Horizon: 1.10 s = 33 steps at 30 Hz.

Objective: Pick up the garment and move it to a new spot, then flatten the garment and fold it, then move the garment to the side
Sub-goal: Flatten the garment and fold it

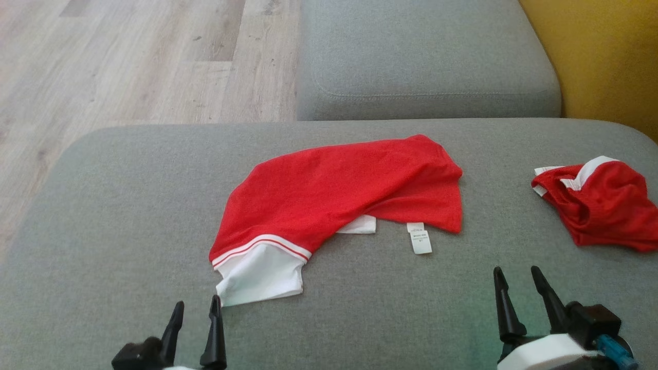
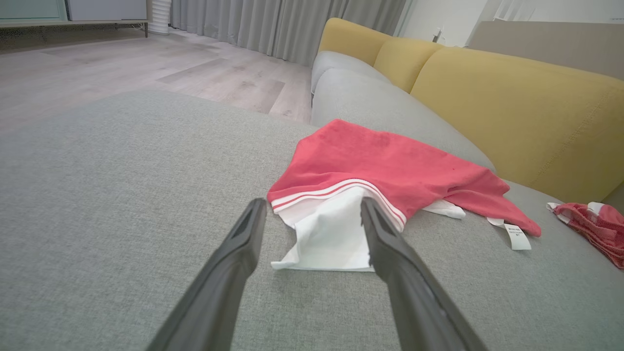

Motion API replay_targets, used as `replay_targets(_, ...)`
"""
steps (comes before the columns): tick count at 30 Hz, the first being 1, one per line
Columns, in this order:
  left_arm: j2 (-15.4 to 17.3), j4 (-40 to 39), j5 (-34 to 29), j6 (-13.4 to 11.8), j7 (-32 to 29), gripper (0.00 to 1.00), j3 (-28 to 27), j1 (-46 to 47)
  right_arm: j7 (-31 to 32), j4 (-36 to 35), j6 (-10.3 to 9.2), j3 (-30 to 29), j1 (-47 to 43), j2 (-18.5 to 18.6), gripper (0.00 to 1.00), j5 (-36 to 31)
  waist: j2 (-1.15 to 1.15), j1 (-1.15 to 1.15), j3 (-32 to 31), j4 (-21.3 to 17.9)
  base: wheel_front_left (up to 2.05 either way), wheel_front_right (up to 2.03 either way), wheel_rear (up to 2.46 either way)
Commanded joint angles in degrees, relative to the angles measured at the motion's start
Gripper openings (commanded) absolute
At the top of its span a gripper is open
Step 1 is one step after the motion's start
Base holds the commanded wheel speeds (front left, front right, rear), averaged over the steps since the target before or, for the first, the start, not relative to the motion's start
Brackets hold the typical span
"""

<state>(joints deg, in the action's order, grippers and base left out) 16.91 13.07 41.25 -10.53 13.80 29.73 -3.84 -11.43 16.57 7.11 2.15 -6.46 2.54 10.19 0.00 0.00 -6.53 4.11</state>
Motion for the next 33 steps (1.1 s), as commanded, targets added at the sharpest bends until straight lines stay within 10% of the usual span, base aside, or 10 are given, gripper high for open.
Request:
replay_targets(1, 0.02, -1.14, -0.54, 0.24, 0.99, 1.0, -1.82, 3.14, -0.8, -1.56, 0.37, 1.19, 2.3, 0.33, 1.0, 0.46, 0.0, 0.0, -0.02, 0.0, 0.0, 0.0, 0.0)
replay_targets(33, -3.3, 20.43, -0.58, 6.3, -0.21, 1.0, -0.73, 14.58, 1.73, -4.42, 0.37, 1.61, 5.15, 0.33, 1.0, -2.58, 0.0, 0.0, 9.14, -3.37, 0.0, 0.0, 0.0)
